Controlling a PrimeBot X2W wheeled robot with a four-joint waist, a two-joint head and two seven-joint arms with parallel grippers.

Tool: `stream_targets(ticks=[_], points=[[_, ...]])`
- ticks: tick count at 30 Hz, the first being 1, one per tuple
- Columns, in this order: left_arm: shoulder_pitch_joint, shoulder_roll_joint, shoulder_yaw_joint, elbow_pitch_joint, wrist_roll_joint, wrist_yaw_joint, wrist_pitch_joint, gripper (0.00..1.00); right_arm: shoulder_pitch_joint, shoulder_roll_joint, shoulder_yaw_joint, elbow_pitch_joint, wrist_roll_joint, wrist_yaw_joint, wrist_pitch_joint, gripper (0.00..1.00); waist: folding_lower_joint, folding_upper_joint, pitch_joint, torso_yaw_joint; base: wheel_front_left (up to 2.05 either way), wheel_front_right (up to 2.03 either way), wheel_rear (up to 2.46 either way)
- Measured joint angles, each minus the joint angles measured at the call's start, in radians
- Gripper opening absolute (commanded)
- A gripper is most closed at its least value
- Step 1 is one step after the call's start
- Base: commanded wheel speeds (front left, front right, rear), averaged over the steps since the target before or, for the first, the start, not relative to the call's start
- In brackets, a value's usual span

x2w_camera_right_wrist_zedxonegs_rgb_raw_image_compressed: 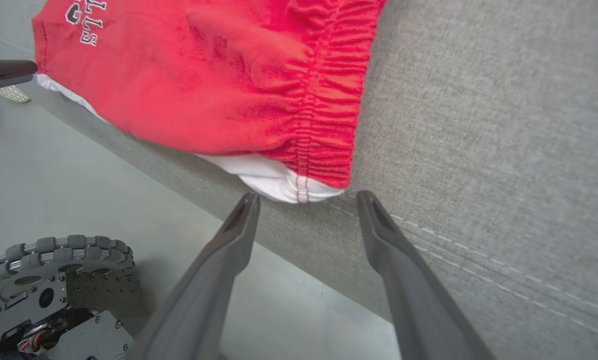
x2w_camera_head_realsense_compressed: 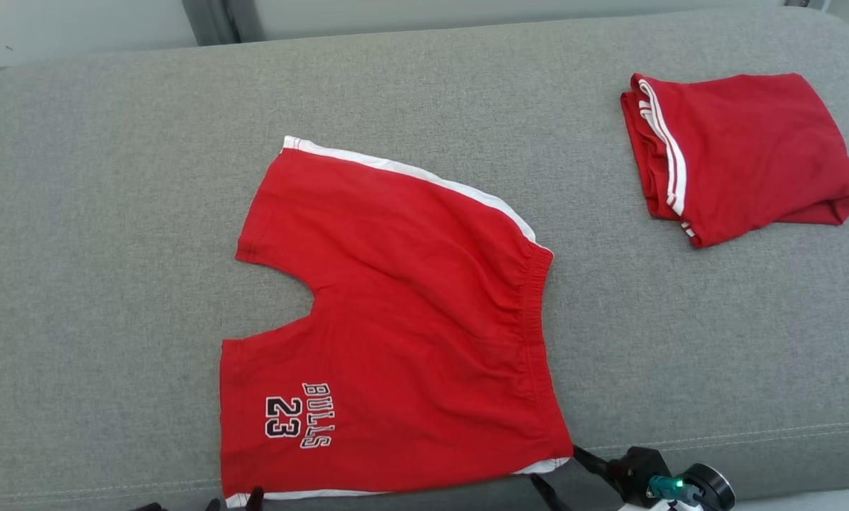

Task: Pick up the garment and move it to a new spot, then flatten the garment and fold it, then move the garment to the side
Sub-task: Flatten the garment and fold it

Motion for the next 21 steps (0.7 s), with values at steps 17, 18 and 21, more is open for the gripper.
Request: stream_targets(ticks=[17,18,21], points=[[-0.080,-0.022,-0.022,0.126,-0.052,-0.048,0.042,1.00,-0.077,0.022,0.006,0.071,0.005,0.017,-0.042,1.00,0.0000,0.0000,0.024,-0.008,0.00,0.00,0.00],[-0.081,-0.022,-0.022,0.130,-0.052,-0.050,0.042,1.00,-0.077,0.023,0.006,0.075,0.007,0.017,-0.043,1.00,0.0000,0.0000,0.024,-0.008,0.00,0.00,0.00],[-0.089,-0.022,-0.023,0.146,-0.055,-0.051,0.042,0.65,-0.079,0.028,0.006,0.087,0.009,0.017,-0.051,1.00,0.0000,0.0000,0.024,-0.006,0.00,0.00,0.00]])
